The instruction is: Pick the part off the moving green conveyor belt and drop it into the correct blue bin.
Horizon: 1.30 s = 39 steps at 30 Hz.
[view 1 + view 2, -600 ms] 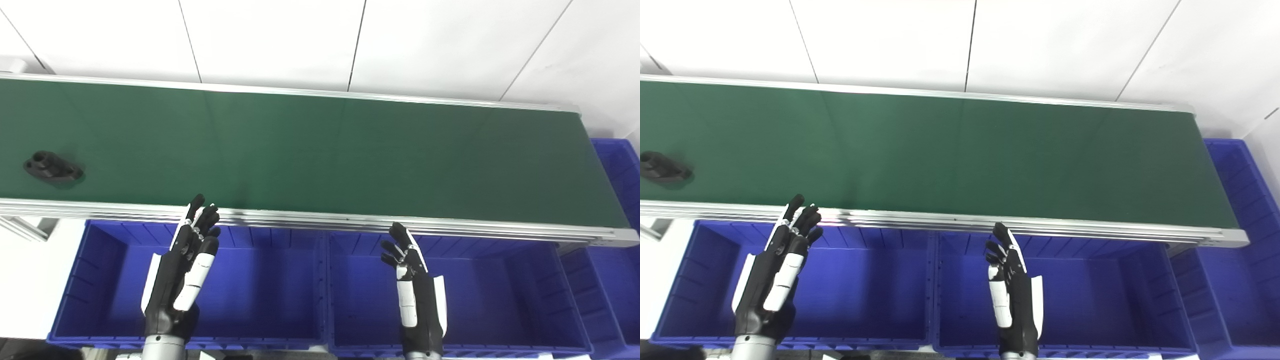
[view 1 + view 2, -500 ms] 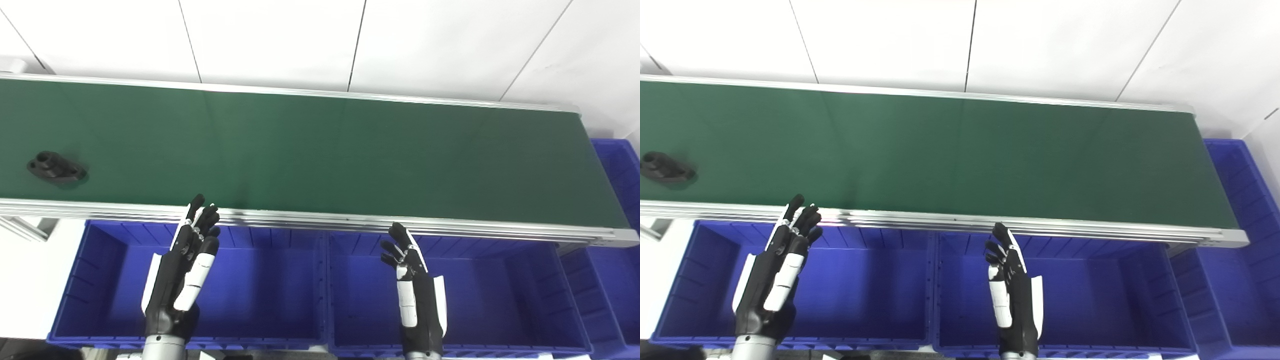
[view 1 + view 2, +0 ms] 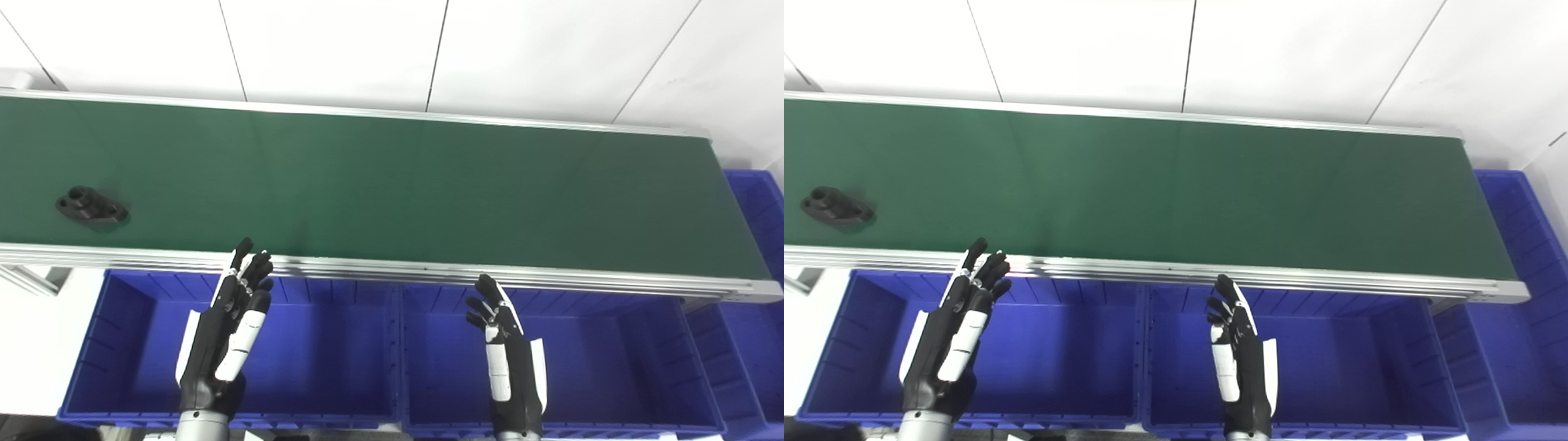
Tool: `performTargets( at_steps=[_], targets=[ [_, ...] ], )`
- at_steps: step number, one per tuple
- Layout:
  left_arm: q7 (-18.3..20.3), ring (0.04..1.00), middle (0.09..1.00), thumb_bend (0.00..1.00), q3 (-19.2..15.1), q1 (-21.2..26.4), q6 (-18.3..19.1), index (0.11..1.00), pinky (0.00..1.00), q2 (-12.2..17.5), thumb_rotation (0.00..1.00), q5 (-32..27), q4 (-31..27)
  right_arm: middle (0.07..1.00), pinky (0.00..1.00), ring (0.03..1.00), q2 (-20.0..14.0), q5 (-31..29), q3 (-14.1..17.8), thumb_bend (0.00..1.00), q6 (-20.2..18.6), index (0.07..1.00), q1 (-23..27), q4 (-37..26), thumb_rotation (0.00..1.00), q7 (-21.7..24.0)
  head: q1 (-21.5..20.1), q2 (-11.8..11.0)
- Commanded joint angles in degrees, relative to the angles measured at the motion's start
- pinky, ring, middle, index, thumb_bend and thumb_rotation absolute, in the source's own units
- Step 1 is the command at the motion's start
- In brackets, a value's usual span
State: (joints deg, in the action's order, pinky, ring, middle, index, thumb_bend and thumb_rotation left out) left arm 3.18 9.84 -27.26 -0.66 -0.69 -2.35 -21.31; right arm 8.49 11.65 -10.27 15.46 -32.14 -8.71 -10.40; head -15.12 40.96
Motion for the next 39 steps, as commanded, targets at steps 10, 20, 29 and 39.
performTargets(
  at_steps=[10, 20, 29, 39],
  targets=[
    [0.29, 0.916, 0.915, 0.43, 0.40, 0.22, -1.29, 0.964, 0.91, -0.19, 0.74, 0.11, -1.78, 0.875, 0.78, 0.833, 0.28, -0.86, -0.31, 0.70, 0.55, 0.890, -0.22, -2.30, 1.00, 0.96, 0.16, 0.06],
    [0.17, 0.918, 0.916, 0.43, 0.35, 0.15, -1.54, 0.963, 0.90, -0.22, 0.74, 0.23, -1.71, 0.877, 0.78, 0.840, 0.44, -0.86, -0.24, 0.69, 0.41, 0.890, -0.35, -2.47, 1.00, 0.96, -0.03, 0.13],
    [0.24, 0.919, 0.917, 0.41, 0.28, 0.18, -1.24, 0.965, 0.91, -0.11, 0.74, 0.09, -1.89, 0.874, 0.77, 0.831, 0.42, -0.48, -0.28, 0.69, 1.08, 0.888, -0.24, -2.14, 1.00, 0.82, -0.17, 0.16],
    [0.22, 0.921, 0.916, 0.40, 0.24, 0.15, -1.46, 0.967, 0.91, -0.13, 0.73, 0.08, -1.71, 0.873, 0.77, 0.829, 0.40, -0.40, -0.26, 0.68, 1.08, 0.886, -0.25, -1.99, 1.00, 0.80, -0.22, 0.00]
  ],
)
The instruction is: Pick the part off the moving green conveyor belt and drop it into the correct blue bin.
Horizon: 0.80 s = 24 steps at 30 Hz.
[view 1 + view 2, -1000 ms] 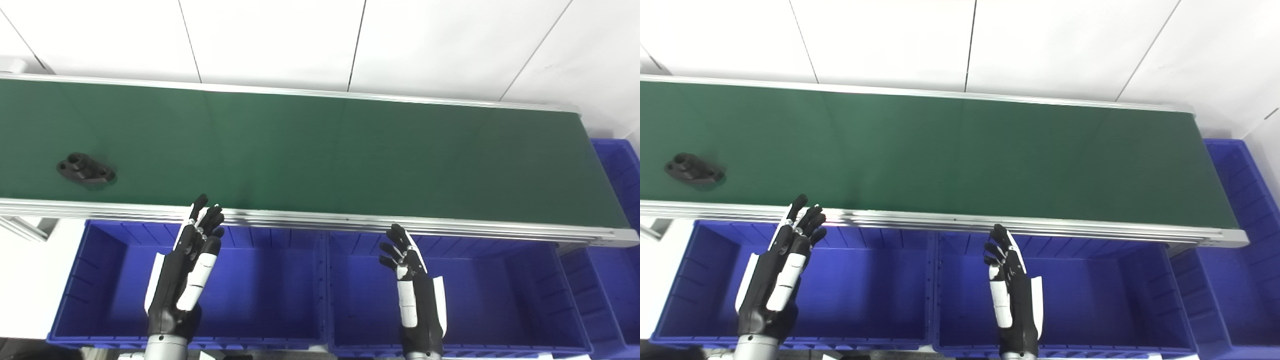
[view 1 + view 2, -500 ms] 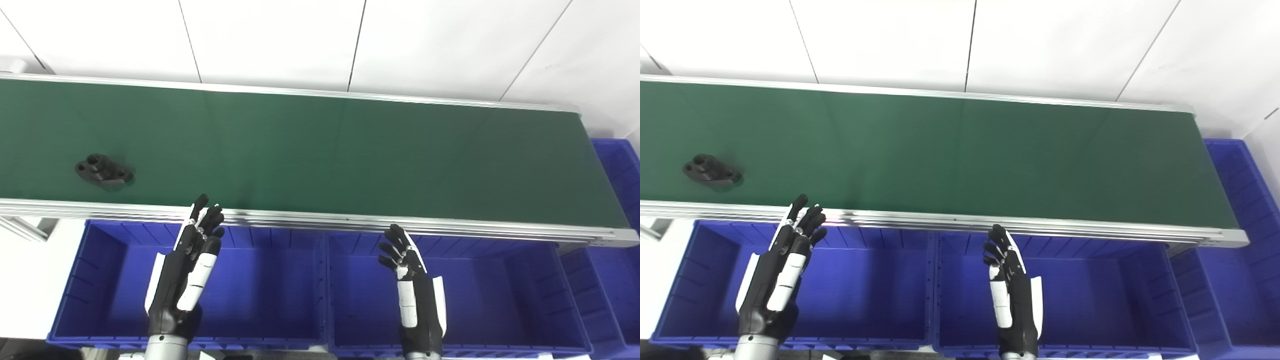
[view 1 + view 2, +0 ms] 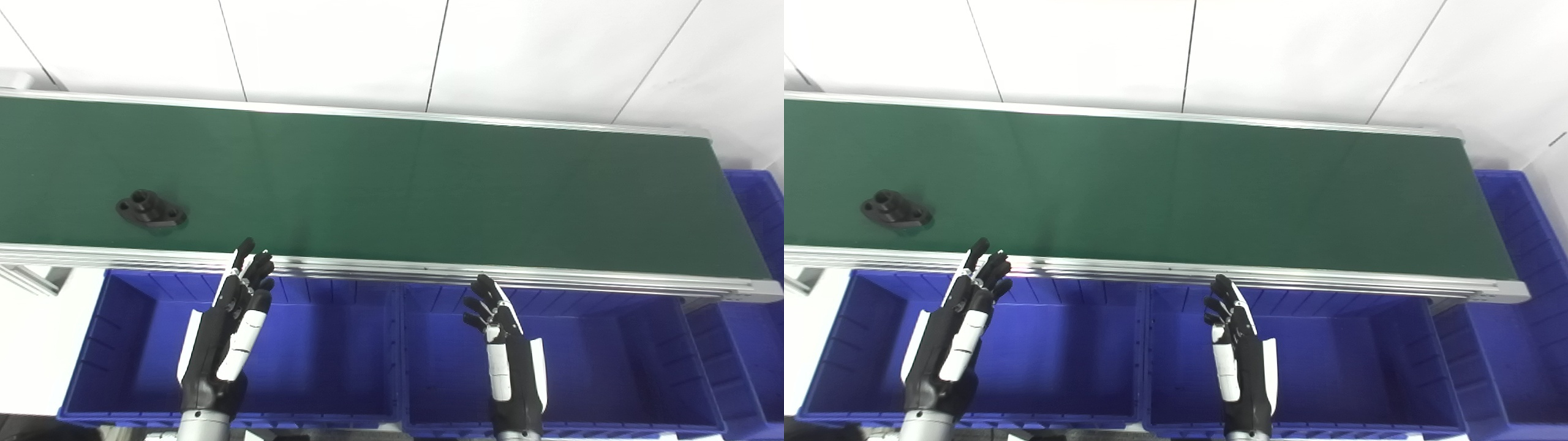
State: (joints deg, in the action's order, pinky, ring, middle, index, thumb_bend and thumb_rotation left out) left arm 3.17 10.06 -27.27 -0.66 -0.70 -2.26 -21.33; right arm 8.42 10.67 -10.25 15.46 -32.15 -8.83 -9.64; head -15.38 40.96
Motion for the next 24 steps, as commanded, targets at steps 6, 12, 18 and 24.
performTargets(
  at_steps=[6, 12, 18, 24],
  targets=[
    [0.42, 0.916, 0.917, 0.40, 0.13, 0.17, -2.23, 0.971, 0.91, -0.04, 0.73, -0.10, -1.07, 0.874, 0.77, 0.827, 0.37, 0.53, -0.12, 0.69, 1.67, 0.887, -0.08, -1.14, 1.00, -0.11, 0.55, -0.97],
    [0.25, 0.923, 0.916, 0.42, 0.77, 0.15, -3.77, 0.968, 0.92, -0.55, 0.73, 0.58, 1.12, 0.885, 0.78, 0.842, -0.74, -0.85, 0.51, 0.69, 3.73, 0.896, 0.53, 1.37, 1.00, 0.21, 3.63, -4.92],
    [-0.73, 0.910, 0.902, 0.43, 1.42, 0.03, -4.48, 0.950, 0.89, -1.52, 0.71, 3.09, 2.67, 0.887, 0.79, 0.851, -1.67, -1.51, 1.32, 0.68, 4.84, 0.903, 1.08, 3.34, 1.00, 0.13, 5.65, -7.63],
    [-1.01, 0.911, 0.893, 0.41, 1.88, 0.18, -5.97, 0.939, 0.89, -2.38, 0.68, 4.29, 4.40, 0.884, 0.79, 0.847, -2.45, -2.10, 2.03, 0.68, 5.79, 0.904, 1.79, 5.08, 1.00, 0.38, 7.03, -9.22]
  ],
)
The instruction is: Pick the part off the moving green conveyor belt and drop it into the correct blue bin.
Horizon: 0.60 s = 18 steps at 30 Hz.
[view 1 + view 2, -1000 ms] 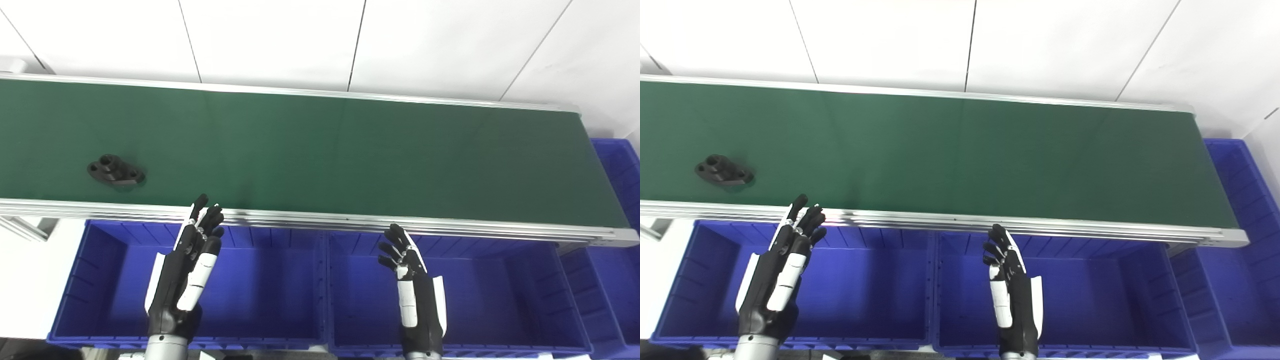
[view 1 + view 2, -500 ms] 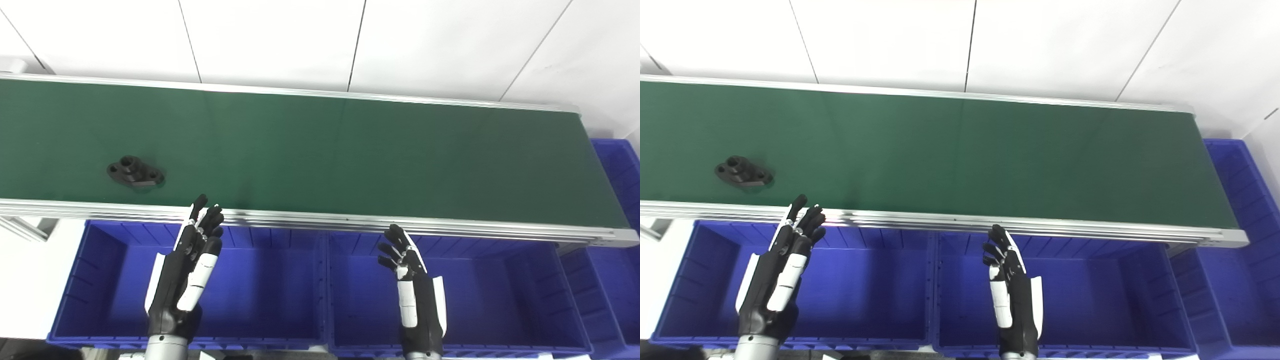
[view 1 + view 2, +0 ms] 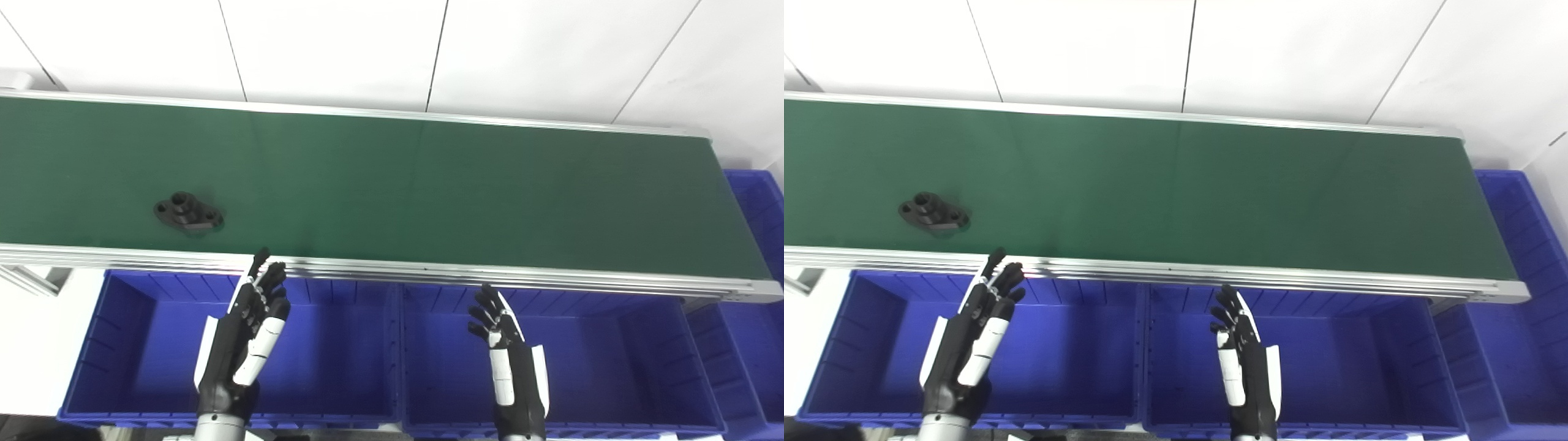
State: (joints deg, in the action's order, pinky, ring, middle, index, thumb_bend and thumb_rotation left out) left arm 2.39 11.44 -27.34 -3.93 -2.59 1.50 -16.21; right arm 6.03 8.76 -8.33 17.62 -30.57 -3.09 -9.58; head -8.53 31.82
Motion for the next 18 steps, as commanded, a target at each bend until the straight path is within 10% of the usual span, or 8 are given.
performTargets(
  at_steps=[1, 18],
  targets=[
    [-0.23, 0.911, 0.893, 0.41, 0.51, 0.25, -2.82, 0.938, 0.89, -0.55, 0.68, 0.63, -0.61, 0.884, 0.79, 0.848, -0.13, -0.26, 0.14, 0.68, 3.75, 0.905, 0.25, -0.54, 1.00, 0.35, 0.18, -0.08],
    [-2.18, 0.840, 0.818, 0.46, 1.73, 1.52, -6.77, 0.889, 0.82, -3.97, 0.58, 2.56, 5.49, 0.882, 0.82, 0.852, -2.69, -3.11, 2.57, 0.65, 6.82, 0.913, 2.45, 4.97, 1.00, 1.42, 7.40, -5.92]
  ],
)
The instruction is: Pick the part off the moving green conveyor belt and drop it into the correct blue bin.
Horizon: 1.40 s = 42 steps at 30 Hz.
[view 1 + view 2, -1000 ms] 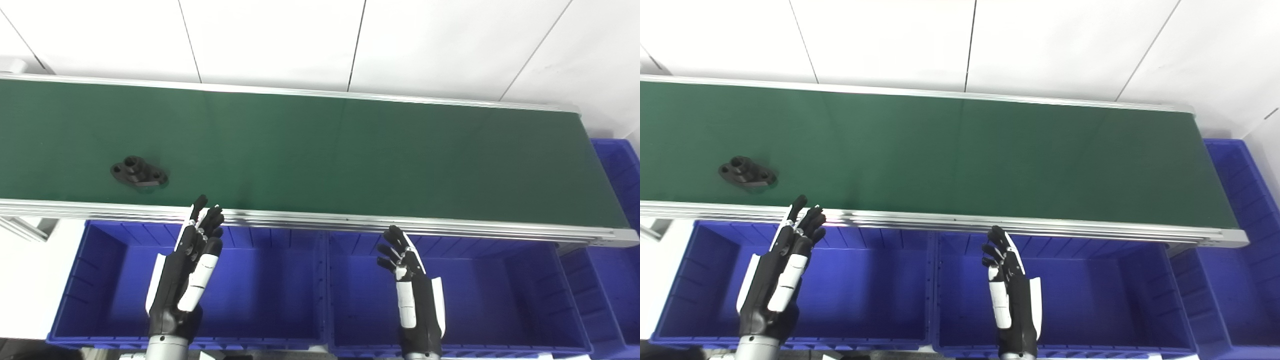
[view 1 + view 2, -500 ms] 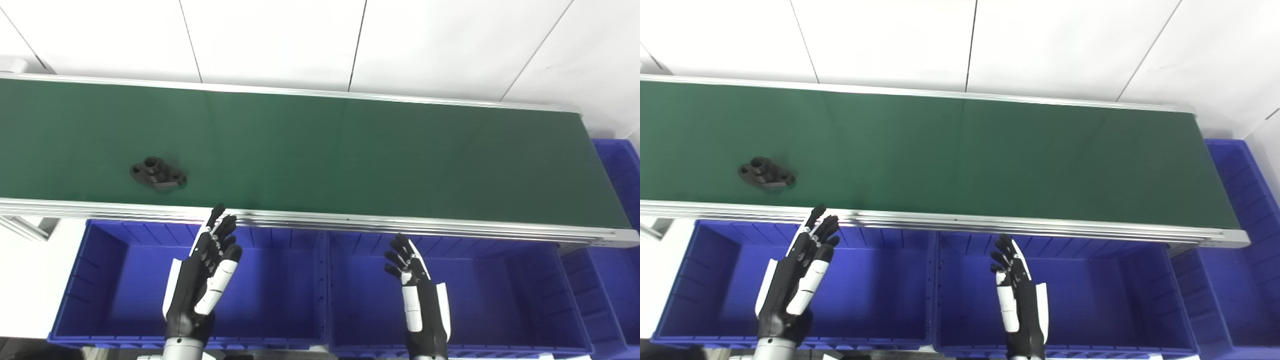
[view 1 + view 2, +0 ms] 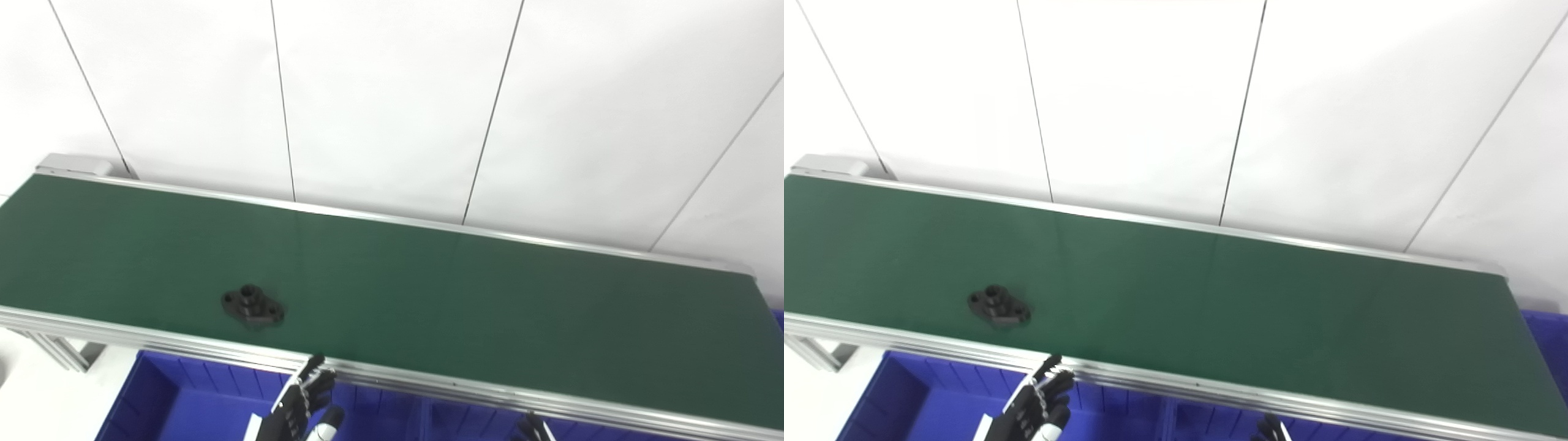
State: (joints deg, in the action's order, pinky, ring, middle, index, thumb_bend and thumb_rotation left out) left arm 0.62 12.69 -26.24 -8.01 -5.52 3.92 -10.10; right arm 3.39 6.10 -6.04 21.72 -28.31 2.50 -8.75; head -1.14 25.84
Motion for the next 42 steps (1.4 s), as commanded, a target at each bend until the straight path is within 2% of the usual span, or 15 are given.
performTargets(
  at_steps=[1, 5, 11, 12, 13, 16, 17, 18, 19, 23, 28, 34, 37, 38, 42],
  targets=[
    [-0.46, 0.837, 0.817, 0.46, 0.58, 0.49, -2.85, 0.886, 0.82, -1.13, 0.57, 0.21, -0.40, 0.882, 0.82, 0.853, -0.14, -0.76, 0.40, 0.65, 2.75, 0.913, 0.29, -0.52, 1.00, 0.73, 0.68, -0.09],
    [-0.75, 0.818, 0.812, 0.49, 0.96, 0.58, -3.02, 0.874, 0.80, -1.41, 0.57, 1.15, -0.44, 0.884, 0.82, 0.853, -0.33, -1.49, 0.70, 0.64, 1.97, 0.917, 0.34, -1.16, 1.00, 1.43, 1.23, 0.49],
    [-0.75, 0.820, 0.823, 0.47, 1.27, 0.26, -2.28, 0.868, 0.79, -1.75, 0.54, 0.75, -1.75, 0.881, 0.81, 0.845, -0.25, -2.17, 1.30, 0.65, 1.69, 0.912, 0.34, -1.70, 1.00, 2.07, 1.14, 1.78],
    [-0.83, 0.817, 0.820, 0.47, 1.23, 0.33, -2.24, 0.867, 0.78, -1.78, 0.53, 0.84, -1.95, 0.876, 0.79, 0.839, -0.19, -1.61, 1.36, 0.64, 1.58, 0.909, 0.32, -2.04, 1.00, 1.94, 0.62, 3.38],
    [-0.90, 0.817, 0.820, 0.47, 1.22, 0.37, -2.14, 0.867, 0.78, -1.80, 0.53, 0.93, -2.16, 0.876, 0.79, 0.838, -0.14, -1.21, 1.39, 0.64, 1.44, 0.909, 0.29, -2.34, 1.00, 1.88, 0.51, 3.54],
    [-0.92, 0.813, 0.817, 0.48, 1.05, 0.46, -1.26, 0.866, 0.77, -1.65, 0.53, 0.77, -3.23, 0.880, 0.78, 0.837, -0.20, 1.21, 1.16, 0.65, 2.99, 0.913, 0.15, -3.00, 1.00, 1.56, -0.86, 5.71],
    [-0.87, 0.819, 0.817, 0.47, 1.00, 0.44, -0.91, 0.868, 0.78, -1.63, 0.53, 0.55, -3.58, 0.880, 0.77, 0.834, -0.22, 1.86, 1.07, 0.65, 3.53, 0.911, 0.11, -3.18, 1.00, 1.50, -0.86, 5.71],
    [-0.80, 0.822, 0.817, 0.47, 0.87, 0.45, -0.58, 0.868, 0.79, -1.54, 0.53, 0.26, -3.95, 0.880, 0.77, 0.833, -0.20, 2.81, 0.85, 0.65, 4.06, 0.911, -0.11, -4.01, 1.00, 1.37, -1.68, 6.96],
    [-0.72, 0.836, 0.821, 0.47, 0.75, 0.46, -0.22, 0.878, 0.82, -1.40, 0.54, 0.03, -4.36, 0.874, 0.76, 0.831, -0.08, 3.76, 0.66, 0.70, 4.41, 0.898, -0.34, -4.91, 0.96, 1.18, -2.17, 7.43],
    [-0.22, 0.855, 0.833, 0.48, 0.30, 0.68, 1.21, 0.893, 0.84, -0.06, 0.61, 0.11, -6.08, 0.864, 0.76, 0.831, 0.70, 7.66, -0.24, 0.74, 4.56, 0.875, -0.97, -9.34, 0.84, 0.41, -5.51, 10.06],
    [0.54, 0.880, 0.870, 0.43, -0.40, 1.26, 2.12, 0.913, 0.88, 1.76, 0.66, -0.24, -7.28, 0.820, 0.71, 0.786, 1.75, 15.37, -0.91, 0.69, 4.79, 0.842, -0.59, -14.81, 0.81, -2.12, -9.08, 11.44],
    [0.69, 0.896, 0.888, 0.42, -1.06, 1.74, 3.48, 0.936, 0.88, 2.40, 0.68, -1.03, -7.83, 0.817, 0.65, 0.761, 2.56, 25.55, -0.85, 0.69, 0.24, 0.838, 0.74, -19.83, 0.66, -2.91, -12.46, 12.12],
    [0.95, 0.897, 0.892, 0.42, -1.09, 1.89, 3.44, 0.946, 0.88, 2.56, 0.69, -1.41, -7.79, 0.813, 0.64, 0.761, 2.38, 30.52, -0.85, 0.70, -3.40, 0.840, 2.35, -21.75, 0.57, -1.58, -13.55, 12.35],
    [1.08, 0.901, 0.898, 0.41, -1.07, 1.92, 3.43, 0.953, 0.88, 2.60, 0.70, -1.65, -7.79, 0.820, 0.64, 0.769, 2.30, 31.50, -0.90, 0.71, -4.47, 0.840, 2.74, -22.29, 0.56, -1.07, -13.55, 12.35],
    [1.15, 0.901, 0.906, 0.40, -0.79, 1.96, 3.07, 0.964, 0.87, 2.55, 0.73, -1.69, -7.48, 0.826, 0.65, 0.764, 0.98, 34.71, -0.88, 0.72, -8.98, 0.849, 5.93, -23.52, 0.69, 1.43, -13.36, 12.13]
  ],
)
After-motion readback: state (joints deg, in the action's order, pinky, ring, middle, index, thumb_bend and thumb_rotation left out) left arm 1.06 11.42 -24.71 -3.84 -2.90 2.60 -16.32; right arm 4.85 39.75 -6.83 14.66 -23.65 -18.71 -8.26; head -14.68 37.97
